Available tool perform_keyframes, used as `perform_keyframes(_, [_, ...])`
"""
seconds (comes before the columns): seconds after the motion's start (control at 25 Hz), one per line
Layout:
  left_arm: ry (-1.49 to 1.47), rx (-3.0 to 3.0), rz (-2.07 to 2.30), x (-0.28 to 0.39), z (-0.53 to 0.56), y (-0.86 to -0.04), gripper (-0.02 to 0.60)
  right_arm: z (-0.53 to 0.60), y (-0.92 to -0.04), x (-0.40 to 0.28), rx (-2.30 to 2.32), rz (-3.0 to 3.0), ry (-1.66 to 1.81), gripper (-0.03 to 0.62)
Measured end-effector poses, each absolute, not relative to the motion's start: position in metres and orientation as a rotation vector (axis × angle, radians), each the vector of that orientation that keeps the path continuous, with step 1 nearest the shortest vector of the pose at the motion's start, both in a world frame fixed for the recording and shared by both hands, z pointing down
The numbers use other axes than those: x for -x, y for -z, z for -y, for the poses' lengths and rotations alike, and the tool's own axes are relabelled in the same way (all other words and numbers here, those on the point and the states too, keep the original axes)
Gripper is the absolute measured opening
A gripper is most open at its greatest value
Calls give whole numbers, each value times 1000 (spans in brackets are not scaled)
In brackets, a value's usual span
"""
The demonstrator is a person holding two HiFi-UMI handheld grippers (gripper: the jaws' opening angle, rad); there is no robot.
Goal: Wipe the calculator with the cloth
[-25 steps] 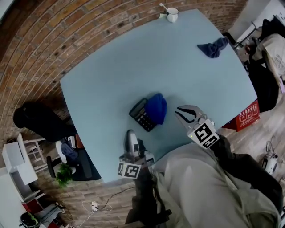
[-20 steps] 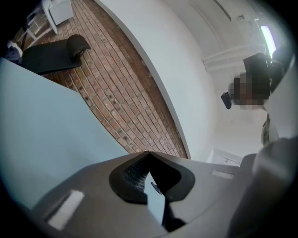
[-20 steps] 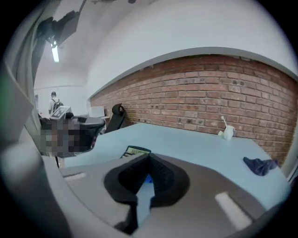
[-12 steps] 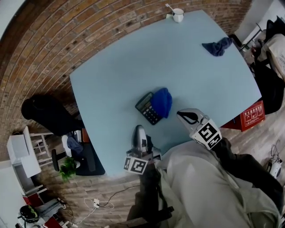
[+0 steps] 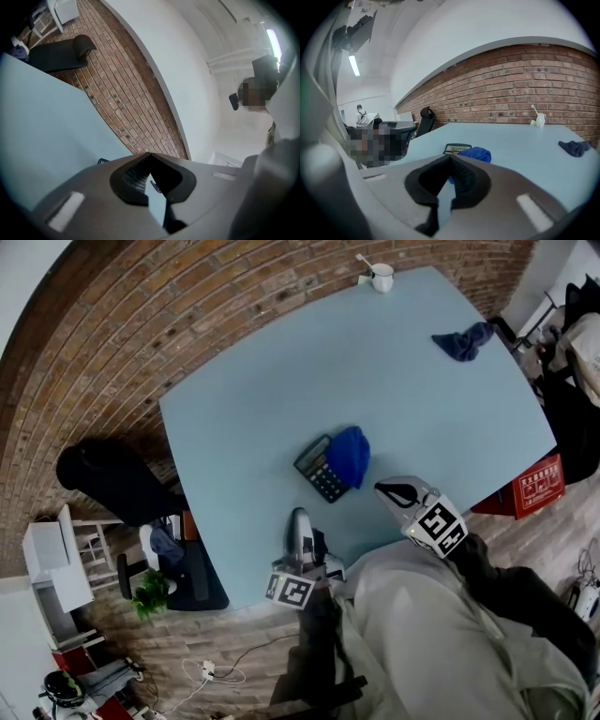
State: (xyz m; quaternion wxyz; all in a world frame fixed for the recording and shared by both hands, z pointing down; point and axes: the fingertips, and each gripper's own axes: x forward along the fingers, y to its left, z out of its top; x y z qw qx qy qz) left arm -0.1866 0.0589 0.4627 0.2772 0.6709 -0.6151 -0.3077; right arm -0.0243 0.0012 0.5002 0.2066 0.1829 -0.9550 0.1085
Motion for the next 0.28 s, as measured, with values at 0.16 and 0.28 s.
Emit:
perform_keyframes(0.16, [809, -1816, 1601, 175, -53, -466, 0, -2, -500, 14, -548, 2651, -324, 2])
perform_keyframes(0.28, [798, -1828, 1572, 172, -50, -465, 0, -3, -499, 12, -574, 2653, -328, 2])
